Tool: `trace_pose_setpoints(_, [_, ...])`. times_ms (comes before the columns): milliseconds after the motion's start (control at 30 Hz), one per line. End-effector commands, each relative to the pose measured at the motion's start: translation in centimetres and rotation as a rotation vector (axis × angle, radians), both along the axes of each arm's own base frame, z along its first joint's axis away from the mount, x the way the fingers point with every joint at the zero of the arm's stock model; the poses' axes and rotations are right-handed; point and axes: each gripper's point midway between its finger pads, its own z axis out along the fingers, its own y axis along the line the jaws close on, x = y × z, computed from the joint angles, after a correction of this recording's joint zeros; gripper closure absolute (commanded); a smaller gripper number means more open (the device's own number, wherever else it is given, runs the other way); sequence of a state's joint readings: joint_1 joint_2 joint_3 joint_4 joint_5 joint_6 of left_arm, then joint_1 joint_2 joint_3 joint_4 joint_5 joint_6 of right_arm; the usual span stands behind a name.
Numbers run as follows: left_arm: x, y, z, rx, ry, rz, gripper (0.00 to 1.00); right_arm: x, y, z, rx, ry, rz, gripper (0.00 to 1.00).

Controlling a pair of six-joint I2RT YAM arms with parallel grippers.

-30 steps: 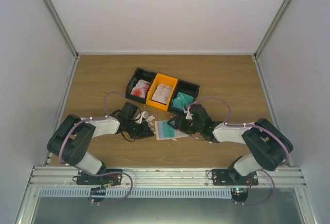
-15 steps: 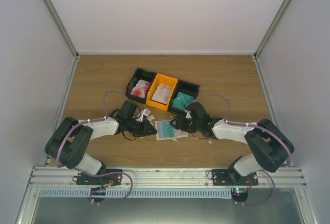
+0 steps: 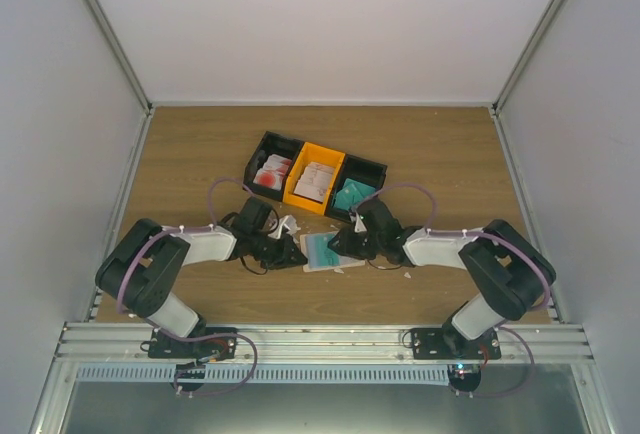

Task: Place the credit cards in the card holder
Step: Insert the credit card into the card holder.

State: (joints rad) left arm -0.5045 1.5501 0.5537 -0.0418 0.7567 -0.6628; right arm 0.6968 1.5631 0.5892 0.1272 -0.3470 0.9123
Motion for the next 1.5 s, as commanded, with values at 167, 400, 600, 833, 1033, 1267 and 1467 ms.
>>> trace_pose_setpoints(167, [0.6,-0.2,-1.0,0.063,-0.011,0.003,0.89,-0.7,1.7,-0.5,0.034,0.012,0.068,0.70])
trace_pose_setpoints(400, [0.6,0.1,-1.6,0.092,-0.008,0.013,0.89,-0.9,2.8,0.1,0.087,0.002,0.103,0.70])
trace_pose_setpoints(600, [0.7,0.4,-1.8,0.111,-0.015,0.016,0.89,-0.9,3.4,0.8,0.131,-0.010,0.123,0.70])
trace_pose_setpoints(833, [0.6,0.5,-2.0,0.118,-0.020,0.015,0.89,-1.6,4.1,2.2,0.224,-0.015,0.150,0.67])
trace_pose_setpoints(1033, [0.9,0.6,-1.0,0.121,-0.058,0.020,0.89,-0.7,2.9,2.6,0.145,-0.056,0.103,0.65])
trace_pose_setpoints(1267, [2.1,0.6,2.8,0.081,-0.198,0.042,0.81,1.9,-0.5,7.2,-0.020,-0.231,0.060,0.57])
trace_pose_setpoints(1467, [4.0,1.7,7.0,0.087,-0.372,0.143,0.59,4.9,-6.1,13.7,-0.237,-0.413,0.022,0.48])
